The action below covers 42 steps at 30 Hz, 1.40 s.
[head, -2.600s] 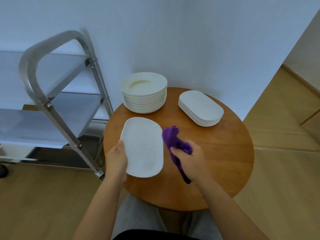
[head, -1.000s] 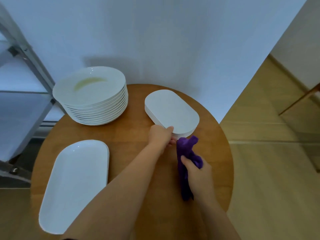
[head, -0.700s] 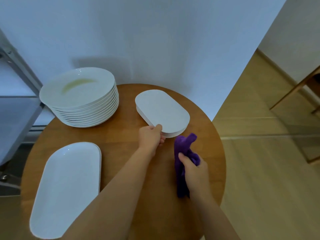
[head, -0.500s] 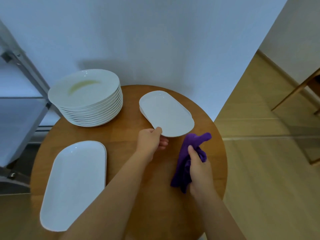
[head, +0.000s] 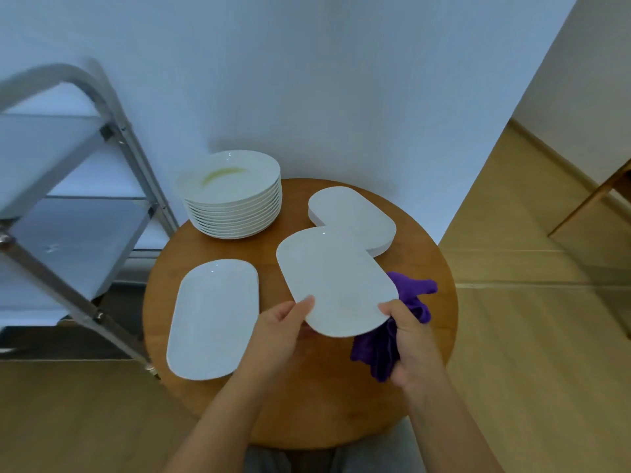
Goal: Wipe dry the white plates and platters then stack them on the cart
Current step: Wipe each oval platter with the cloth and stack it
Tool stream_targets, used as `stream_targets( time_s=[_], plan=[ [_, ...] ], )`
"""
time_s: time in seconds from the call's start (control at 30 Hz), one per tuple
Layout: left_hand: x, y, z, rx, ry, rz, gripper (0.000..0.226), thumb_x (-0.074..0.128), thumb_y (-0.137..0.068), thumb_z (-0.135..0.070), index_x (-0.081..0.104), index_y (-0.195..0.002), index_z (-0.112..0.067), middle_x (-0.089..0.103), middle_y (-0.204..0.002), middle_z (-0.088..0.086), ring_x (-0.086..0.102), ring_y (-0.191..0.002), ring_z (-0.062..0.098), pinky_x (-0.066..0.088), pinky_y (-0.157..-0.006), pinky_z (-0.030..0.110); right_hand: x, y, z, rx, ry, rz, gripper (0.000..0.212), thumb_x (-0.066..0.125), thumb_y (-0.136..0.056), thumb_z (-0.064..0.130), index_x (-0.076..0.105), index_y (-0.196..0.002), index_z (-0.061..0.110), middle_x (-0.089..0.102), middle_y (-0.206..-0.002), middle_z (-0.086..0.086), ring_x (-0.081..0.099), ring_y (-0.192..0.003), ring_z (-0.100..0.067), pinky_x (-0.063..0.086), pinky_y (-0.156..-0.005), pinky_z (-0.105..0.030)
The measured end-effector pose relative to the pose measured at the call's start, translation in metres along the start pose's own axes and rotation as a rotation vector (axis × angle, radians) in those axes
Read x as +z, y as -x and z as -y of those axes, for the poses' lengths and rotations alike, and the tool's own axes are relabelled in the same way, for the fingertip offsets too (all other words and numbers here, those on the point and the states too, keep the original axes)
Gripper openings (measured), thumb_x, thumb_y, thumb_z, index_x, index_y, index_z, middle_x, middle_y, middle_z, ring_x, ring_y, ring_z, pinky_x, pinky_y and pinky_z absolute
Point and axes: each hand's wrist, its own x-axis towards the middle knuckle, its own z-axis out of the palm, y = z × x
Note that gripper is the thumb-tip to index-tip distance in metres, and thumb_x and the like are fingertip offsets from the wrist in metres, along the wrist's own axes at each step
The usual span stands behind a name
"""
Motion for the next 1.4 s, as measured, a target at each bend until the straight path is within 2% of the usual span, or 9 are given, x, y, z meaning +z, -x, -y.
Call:
stream_targets(
  time_s=[0.1, 0.27, 0.4, 0.5, 0.6, 0.87, 1.0, 1.17, 1.4],
  plan=[
    [-0.012, 0.014, -0.007, -0.090, 0.511, 0.139, 0.024, 0.050, -0.093, -0.039, 0.064, -0.108, -0.028, 0.072, -0.106, 0.002, 0.067, -0.100, 0.025, 0.057, -0.077, 0.043, -0.002, 0.024, -0.016, 0.012, 0.064, 0.051, 0.021, 0.062, -0.082, 0.003, 0.065, -0.101, 0.011, 0.074, -0.088, -0.008, 0.067, -0.087, -0.028, 0.053, -0.066, -0.035],
    [-0.021, 0.036, -0.009, -0.142, 0.909, 0.074, 0.023, 0.049, -0.095, -0.035, 0.062, -0.111, -0.025, 0.071, -0.106, 0.010, 0.070, -0.087, 0.031, 0.056, -0.057, 0.045, 0.003, 0.055, -0.026, 0.028, 0.238, 0.185, 0.018, 0.064, -0.086, 0.009, 0.063, -0.103, 0.013, 0.074, -0.090, -0.008, 0.070, -0.082, -0.025, 0.055, -0.070, -0.035],
    [-0.028, 0.044, -0.010, -0.093, 0.788, 0.009, 0.024, 0.047, -0.091, -0.047, 0.066, -0.088, -0.033, 0.075, -0.088, 0.004, 0.072, -0.076, 0.027, 0.057, -0.055, 0.045, 0.006, 0.062, -0.011, -0.292, 0.418, -0.029, 0.018, 0.058, -0.087, 0.046, 0.055, -0.095, 0.030, 0.066, -0.082, 0.000, 0.064, -0.079, -0.019, 0.050, -0.065, -0.027],
    [-0.033, 0.049, -0.012, -0.097, 0.674, 0.025, 0.036, 0.036, -0.092, -0.056, 0.065, -0.089, -0.036, 0.075, -0.088, 0.000, 0.072, -0.080, 0.025, 0.058, -0.062, 0.044, 0.022, 0.068, -0.004, -0.654, 0.550, -0.016, 0.008, 0.055, -0.091, 0.040, 0.052, -0.098, 0.036, 0.062, -0.080, 0.016, 0.063, -0.079, -0.011, 0.047, -0.055, -0.013],
    [-0.028, 0.056, -0.014, -0.098, 0.550, 0.006, 0.033, 0.035, -0.090, -0.058, 0.059, -0.095, -0.037, 0.075, -0.078, -0.005, 0.071, -0.079, 0.021, 0.056, -0.061, 0.037, 0.043, 0.059, -0.005, -0.930, 1.118, 0.069, 0.032, 0.054, -0.094, 0.030, 0.049, -0.126, 0.029, 0.058, -0.119, 0.010, 0.052, -0.113, -0.014, 0.050, -0.090, -0.035],
    [-0.028, 0.070, -0.025, -0.043, 0.401, -0.040, 0.030, 0.039, -0.087, -0.060, 0.055, -0.089, -0.034, 0.068, -0.074, -0.003, 0.064, -0.071, 0.016, 0.049, -0.041, 0.022, 0.080, 0.042, -0.009, -0.844, 1.497, -0.014, 0.050, 0.037, -0.099, 0.040, 0.023, -0.147, 0.033, 0.022, -0.155, 0.001, 0.014, -0.141, -0.025, 0.020, -0.112, -0.054],
    [-0.039, 0.066, -0.034, 0.015, 0.292, -0.009, 0.049, 0.033, -0.086, -0.065, 0.049, -0.121, -0.033, 0.063, -0.106, 0.001, 0.060, -0.097, 0.019, 0.053, -0.077, 0.032, 0.090, 0.049, -0.016, -0.904, 1.524, 0.056, 0.057, 0.027, -0.095, 0.057, 0.013, -0.148, 0.041, 0.005, -0.159, 0.008, -0.003, -0.144, -0.022, 0.003, -0.112, -0.057],
    [-0.046, 0.063, -0.039, 0.009, 0.252, 0.060, 0.052, 0.027, -0.088, -0.066, 0.047, -0.126, -0.037, 0.062, -0.112, 0.001, 0.057, -0.105, 0.021, 0.048, -0.093, 0.037, 0.096, 0.064, -0.013, -1.059, 1.542, 0.207, 0.051, 0.032, -0.098, 0.049, 0.025, -0.146, 0.037, 0.019, -0.156, 0.012, 0.004, -0.142, -0.017, 0.006, -0.111, -0.054],
    [-0.055, 0.054, -0.045, -0.028, 0.493, 0.040, 0.053, 0.038, -0.081, -0.071, 0.064, -0.095, -0.027, 0.075, -0.086, 0.003, 0.072, -0.080, 0.019, 0.057, -0.064, 0.032, 0.086, 0.090, -0.038, -1.089, 1.326, 0.410, 0.050, 0.037, -0.091, 0.047, 0.042, -0.139, 0.035, 0.034, -0.149, 0.016, 0.012, -0.137, -0.006, 0.004, -0.108, -0.039]
  ],
)
